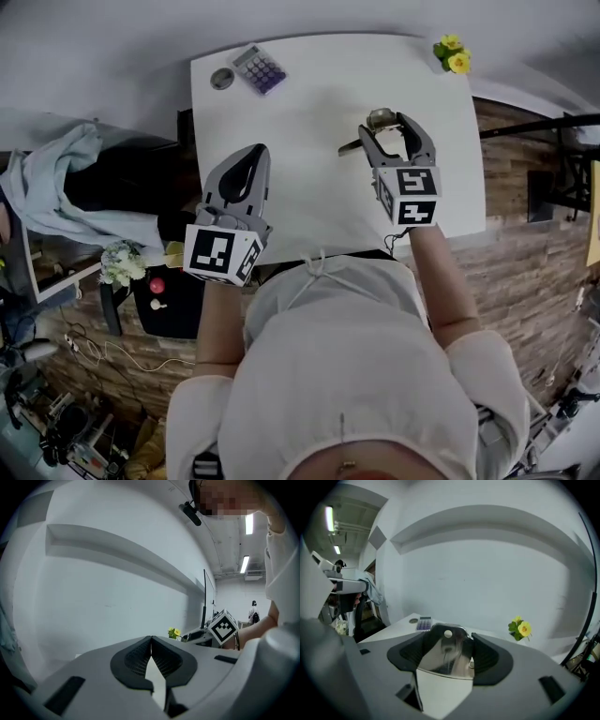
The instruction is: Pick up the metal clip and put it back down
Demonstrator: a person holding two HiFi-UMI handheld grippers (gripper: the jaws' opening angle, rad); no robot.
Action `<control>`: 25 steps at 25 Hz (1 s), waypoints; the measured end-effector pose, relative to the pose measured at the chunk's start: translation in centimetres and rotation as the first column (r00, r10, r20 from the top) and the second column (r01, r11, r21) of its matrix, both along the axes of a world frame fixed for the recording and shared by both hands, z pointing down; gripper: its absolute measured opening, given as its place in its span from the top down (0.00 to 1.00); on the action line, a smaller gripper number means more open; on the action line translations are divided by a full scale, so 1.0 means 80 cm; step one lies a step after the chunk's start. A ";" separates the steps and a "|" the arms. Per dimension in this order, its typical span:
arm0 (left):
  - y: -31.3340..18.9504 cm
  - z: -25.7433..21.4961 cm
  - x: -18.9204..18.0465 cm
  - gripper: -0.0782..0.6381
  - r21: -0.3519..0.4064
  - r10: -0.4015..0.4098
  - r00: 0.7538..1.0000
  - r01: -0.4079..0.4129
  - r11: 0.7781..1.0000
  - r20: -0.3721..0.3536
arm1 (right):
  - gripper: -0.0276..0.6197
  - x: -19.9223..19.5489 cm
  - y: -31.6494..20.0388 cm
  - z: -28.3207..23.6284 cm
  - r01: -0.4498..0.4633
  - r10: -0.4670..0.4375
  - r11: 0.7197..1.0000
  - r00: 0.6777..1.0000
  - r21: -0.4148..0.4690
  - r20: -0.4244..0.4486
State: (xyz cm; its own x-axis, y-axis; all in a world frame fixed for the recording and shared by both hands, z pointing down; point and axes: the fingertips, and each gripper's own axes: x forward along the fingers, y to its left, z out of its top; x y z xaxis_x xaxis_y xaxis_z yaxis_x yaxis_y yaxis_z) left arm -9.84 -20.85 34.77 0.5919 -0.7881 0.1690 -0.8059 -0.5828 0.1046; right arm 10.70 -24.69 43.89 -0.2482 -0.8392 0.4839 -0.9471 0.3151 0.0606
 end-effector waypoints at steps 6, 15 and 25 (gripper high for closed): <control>0.003 -0.035 -0.012 0.87 0.060 -0.021 1.000 0.020 0.998 0.010 | 0.48 0.006 0.019 -0.083 0.012 -0.012 0.985 1.000 0.172 0.001; 0.017 -0.067 -0.014 0.87 0.110 -0.034 0.999 0.030 0.993 0.041 | 0.48 0.011 0.070 -0.166 0.028 -0.031 0.924 1.000 0.382 0.001; 0.024 -0.075 -0.004 0.87 0.123 -0.037 0.999 0.032 0.992 0.039 | 0.48 0.020 0.080 -0.164 0.016 -0.030 0.926 0.999 0.378 0.031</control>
State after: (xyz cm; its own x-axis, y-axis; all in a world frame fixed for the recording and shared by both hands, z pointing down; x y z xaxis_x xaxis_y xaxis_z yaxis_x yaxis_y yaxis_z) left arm -10.15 -18.92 28.75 0.5584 -0.8242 0.0941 -0.8279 -0.5608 0.0006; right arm 12.27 -18.33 30.75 -0.2805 -0.9519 0.1232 -0.9438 0.2969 0.1453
